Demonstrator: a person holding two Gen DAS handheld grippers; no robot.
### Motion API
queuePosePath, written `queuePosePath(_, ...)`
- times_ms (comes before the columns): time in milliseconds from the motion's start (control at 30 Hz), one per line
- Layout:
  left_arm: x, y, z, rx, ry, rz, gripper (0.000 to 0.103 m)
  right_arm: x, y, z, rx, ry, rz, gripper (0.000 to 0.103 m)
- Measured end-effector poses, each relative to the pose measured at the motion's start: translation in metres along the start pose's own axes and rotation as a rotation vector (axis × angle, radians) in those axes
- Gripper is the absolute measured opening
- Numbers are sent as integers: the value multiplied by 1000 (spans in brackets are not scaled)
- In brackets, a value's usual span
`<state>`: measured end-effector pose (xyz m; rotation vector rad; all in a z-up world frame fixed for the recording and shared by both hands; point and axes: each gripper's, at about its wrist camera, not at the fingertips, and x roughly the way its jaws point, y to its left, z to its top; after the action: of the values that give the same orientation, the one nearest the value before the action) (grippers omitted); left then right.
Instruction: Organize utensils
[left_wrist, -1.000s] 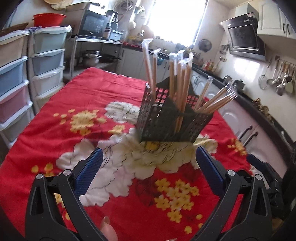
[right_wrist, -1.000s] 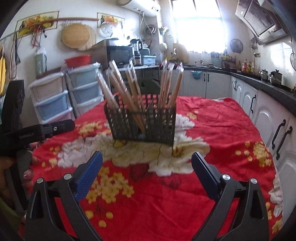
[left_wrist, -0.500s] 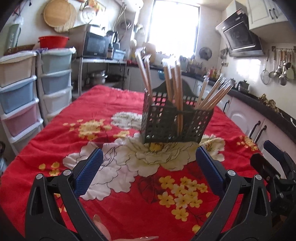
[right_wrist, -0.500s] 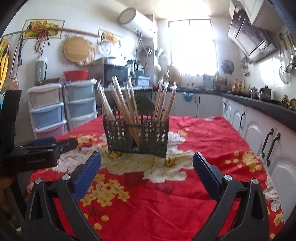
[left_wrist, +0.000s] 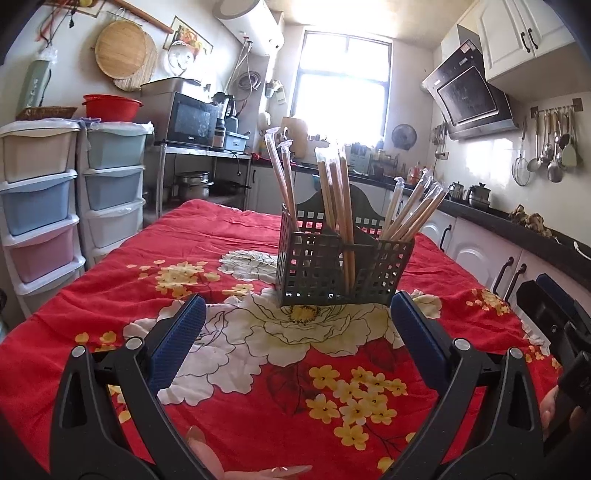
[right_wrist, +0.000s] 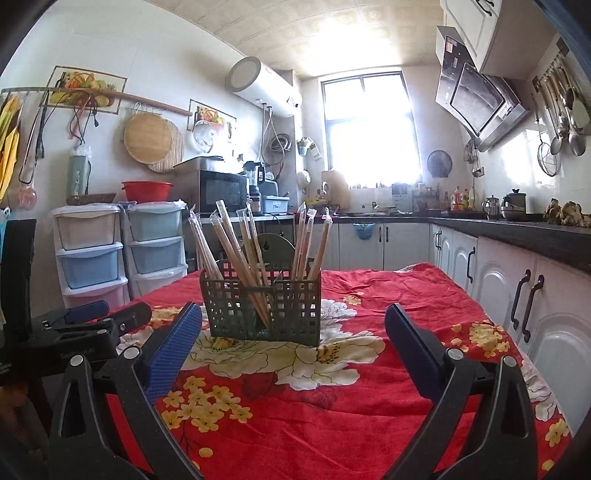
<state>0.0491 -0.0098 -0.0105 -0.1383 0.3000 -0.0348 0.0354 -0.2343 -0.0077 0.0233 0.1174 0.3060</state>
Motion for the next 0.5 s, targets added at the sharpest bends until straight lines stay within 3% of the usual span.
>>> queuePosePath(500,0,2,-1,-5,-3,-2,92,0,0,-1,14,4,-7,97)
